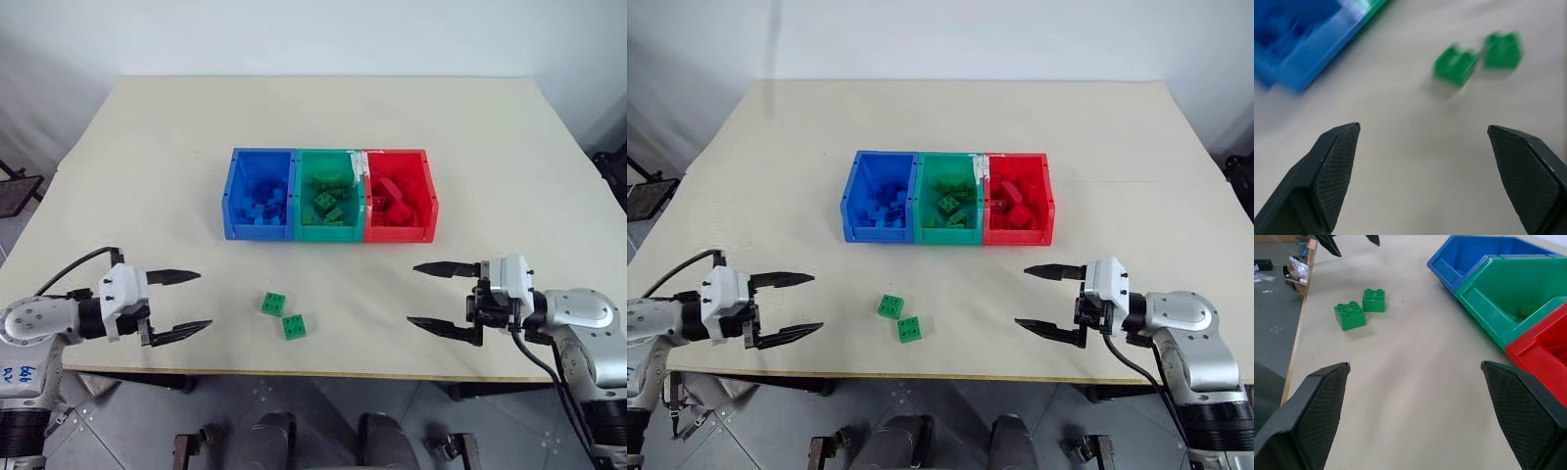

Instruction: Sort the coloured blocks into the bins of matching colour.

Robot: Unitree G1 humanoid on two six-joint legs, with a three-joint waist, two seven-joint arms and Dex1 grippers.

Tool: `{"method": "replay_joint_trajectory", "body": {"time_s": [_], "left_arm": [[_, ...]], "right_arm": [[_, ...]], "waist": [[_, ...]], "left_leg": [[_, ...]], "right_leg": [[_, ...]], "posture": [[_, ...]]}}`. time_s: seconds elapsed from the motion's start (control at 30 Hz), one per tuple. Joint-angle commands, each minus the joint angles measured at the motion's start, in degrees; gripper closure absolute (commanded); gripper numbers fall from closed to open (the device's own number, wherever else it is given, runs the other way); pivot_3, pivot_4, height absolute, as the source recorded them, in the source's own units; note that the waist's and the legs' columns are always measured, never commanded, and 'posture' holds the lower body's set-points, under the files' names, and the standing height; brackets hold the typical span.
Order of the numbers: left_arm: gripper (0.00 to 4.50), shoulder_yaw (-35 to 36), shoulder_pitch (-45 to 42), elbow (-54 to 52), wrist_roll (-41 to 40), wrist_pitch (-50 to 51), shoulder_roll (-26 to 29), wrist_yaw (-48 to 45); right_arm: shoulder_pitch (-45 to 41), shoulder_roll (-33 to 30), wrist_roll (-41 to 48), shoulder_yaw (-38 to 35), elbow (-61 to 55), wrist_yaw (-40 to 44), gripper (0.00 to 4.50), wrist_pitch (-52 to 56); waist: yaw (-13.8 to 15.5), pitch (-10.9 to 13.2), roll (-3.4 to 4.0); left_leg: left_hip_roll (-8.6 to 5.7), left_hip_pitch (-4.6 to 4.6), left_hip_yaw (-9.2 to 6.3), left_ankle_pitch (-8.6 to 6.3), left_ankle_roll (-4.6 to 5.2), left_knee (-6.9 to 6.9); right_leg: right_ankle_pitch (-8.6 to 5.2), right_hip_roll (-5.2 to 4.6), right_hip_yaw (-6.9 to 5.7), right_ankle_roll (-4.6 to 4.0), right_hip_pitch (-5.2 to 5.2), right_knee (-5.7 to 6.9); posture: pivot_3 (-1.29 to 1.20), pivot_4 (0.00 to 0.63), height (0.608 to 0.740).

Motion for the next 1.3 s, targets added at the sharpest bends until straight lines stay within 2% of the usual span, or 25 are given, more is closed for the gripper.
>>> {"method": "replay_joint_trajectory", "body": {"time_s": [0.03,0.13,0.2,0.3,0.4,0.5,0.57,0.77,0.97,1.07,1.3], "left_arm": [[0.08,-2.8,-1.3,-8.0,-3.7,5.9,-0.6,1.0],[0.08,-13.9,-5.3,-16.6,4.3,13.0,0.6,3.8],[0.08,-20.3,-10.3,-22.4,9.2,23.7,-0.1,9.7],[0.08,-24.0,-14.0,-28.3,8.7,32.3,-1.9,13.3],[0.08,-28.6,-17.3,-30.4,12.6,40.0,-2.0,17.4],[0.08,-32.8,-19.2,-31.4,15.3,44.2,-0.7,18.2],[0.08,-34.2,-20.8,-32.5,14.4,48.3,-1.6,18.5],[0.08,-37.8,-23.9,-31.7,15.4,51.0,-3.1,19.3],[0.08,-40.8,-25.1,-30.1,16.2,50.7,-2.2,18.1],[0.69,-42.2,-25.6,-29.3,17.2,50.2,-1.8,17.6],[2.94,-43.3,-25.6,-27.6,18.0,49.0,-2.0,16.7]], "right_arm": [[1.3,-1.9,0.7,-2.2,-1.5,0.3,0.0,0.3],[5.1,-3.8,1.1,-4.0,-4.1,-0.8,0.0,2.3],[8.6,-4.5,1.9,-6.1,-6.6,-2.0,0.0,3.6],[11.9,-4.5,2.2,-7.9,-9.4,-3.7,0.0,4.8],[13.7,-4.0,2.2,-8.6,-11.5,-5.4,0.0,5.8],[15.1,-3.6,2.4,-9.1,-13.3,-6.8,0.0,6.3],[15.5,-3.5,2.5,-9.2,-14.0,-7.7,0.0,6.5],[16.5,-2.9,2.6,-8.9,-16.0,-9.8,0.0,6.7],[16.2,-2.8,2.4,-8.4,-16.3,-10.7,0.0,6.8],[15.7,-2.9,2.3,-8.1,-16.2,-10.7,0.0,6.7],[14.5,-3.2,2.4,-7.7,-16.6,-10.7,0.0,7.1]], "waist": [[0.0,0.0,0.0],[0.5,0.0,0.0],[1.0,0.0,0.0],[0.8,0.0,0.0],[0.0,0.0,0.0],[0.0,0.0,0.0],[0.1,0.0,-0.01],[0.9,0.0,-0.02],[0.9,0.0,-0.02],[0.9,0.0,-0.02],[0.9,0.0,-0.02]], "left_leg": [[0.0,0.0,0.0,0.0,0.0,-0.01],[-0.02,-0.02,-0.01,-0.01,0.02,0.0],[-0.04,-0.02,0.04,-0.02,0.04,0.01],[-0.04,-0.04,0.06,-0.03,0.05,0.03],[-0.02,0.0,0.16,-0.05,0.03,-0.02],[-0.05,0.0,0.16,-0.05,0.02,-0.01],[-0.04,0.0,0.15,-0.06,0.03,0.0],[-0.02,-0.03,0.12,-0.06,0.03,0.07],[-0.02,-0.03,0.13,-0.06,0.03,0.07],[-0.03,-0.03,0.13,-0.06,0.03,0.06],[-0.02,-0.02,0.13,-0.06,0.03,0.06]], "right_leg": [[0.0,0.0,0.0,0.0,-0.01,0.0],[0.0,0.0,0.0,0.0,0.0,-0.01],[0.0,0.0,0.02,0.0,0.01,-0.02],[0.01,0.03,0.03,0.01,0.01,0.06],[0.0,0.11,0.06,0.01,-0.01,0.14],[-0.01,0.17,0.05,-0.02,-0.01,-0.02],[-0.01,0.16,0.07,-0.02,0.0,-0.02],[-0.01,0.15,0.07,-0.01,0.0,-0.03],[-0.01,0.15,0.07,-0.01,0.01,-0.04],[-0.01,0.15,0.07,-0.01,0.01,-0.04],[-0.01,0.15,0.06,-0.01,0.02,-0.04]], "posture": [[0.0,0.15,0.74],[0.0,0.15,0.74],[0.0,0.15,0.74],[0.0,0.15,0.74],[0.0,0.15,0.74],[0.0,0.15,0.74],[0.0,0.15,0.74],[0.0,0.15,0.74],[0.0,0.15,0.74],[0.0,0.15,0.74],[0.0,0.15,0.74]]}}
